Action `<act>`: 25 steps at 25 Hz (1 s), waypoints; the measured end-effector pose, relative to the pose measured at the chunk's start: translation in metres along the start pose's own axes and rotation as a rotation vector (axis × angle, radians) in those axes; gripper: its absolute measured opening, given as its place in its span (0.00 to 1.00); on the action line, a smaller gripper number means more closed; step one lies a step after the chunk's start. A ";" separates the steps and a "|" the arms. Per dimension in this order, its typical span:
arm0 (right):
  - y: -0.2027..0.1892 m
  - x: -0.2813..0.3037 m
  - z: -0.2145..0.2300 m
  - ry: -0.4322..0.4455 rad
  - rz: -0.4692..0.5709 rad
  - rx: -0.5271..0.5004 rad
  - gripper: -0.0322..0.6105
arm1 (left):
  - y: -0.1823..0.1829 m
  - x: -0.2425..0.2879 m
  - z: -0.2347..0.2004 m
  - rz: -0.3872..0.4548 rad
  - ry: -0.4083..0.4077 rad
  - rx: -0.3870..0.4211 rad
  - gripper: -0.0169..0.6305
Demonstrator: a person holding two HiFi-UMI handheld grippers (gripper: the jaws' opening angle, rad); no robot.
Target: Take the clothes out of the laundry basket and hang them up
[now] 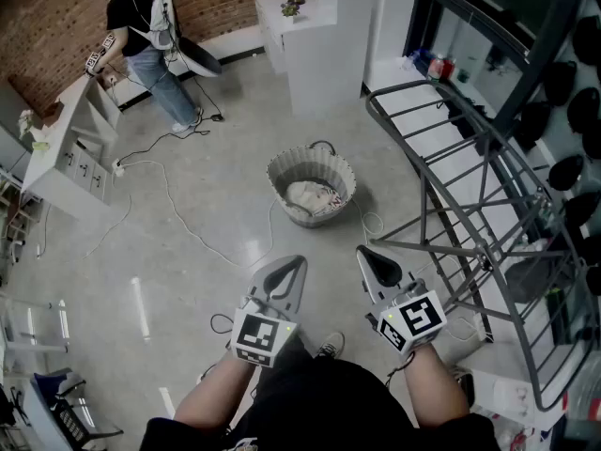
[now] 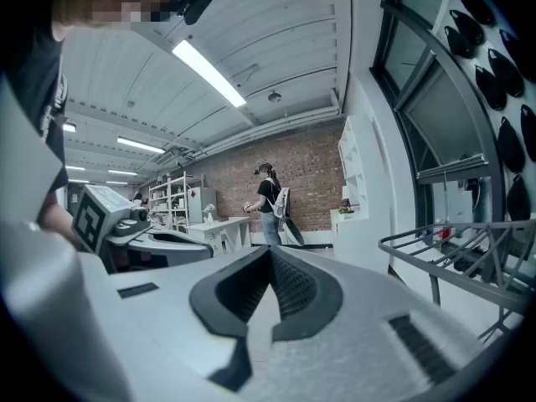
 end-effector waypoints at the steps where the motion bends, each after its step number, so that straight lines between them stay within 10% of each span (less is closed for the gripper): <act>1: 0.001 0.002 0.002 0.001 0.000 0.000 0.06 | 0.000 0.002 -0.001 0.000 0.001 -0.001 0.04; 25: 0.006 0.077 0.001 0.005 -0.011 0.012 0.06 | -0.018 0.019 -0.074 -0.011 0.017 -0.053 0.04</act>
Point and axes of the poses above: the fingertips, and each gripper's own axes: x forward along the fingers, z to its right, y out of its top, the point moved 9 cm from there along -x, backward along the fingers, and after that the axes turned 9 degrees about x, right-handed, at the moved point
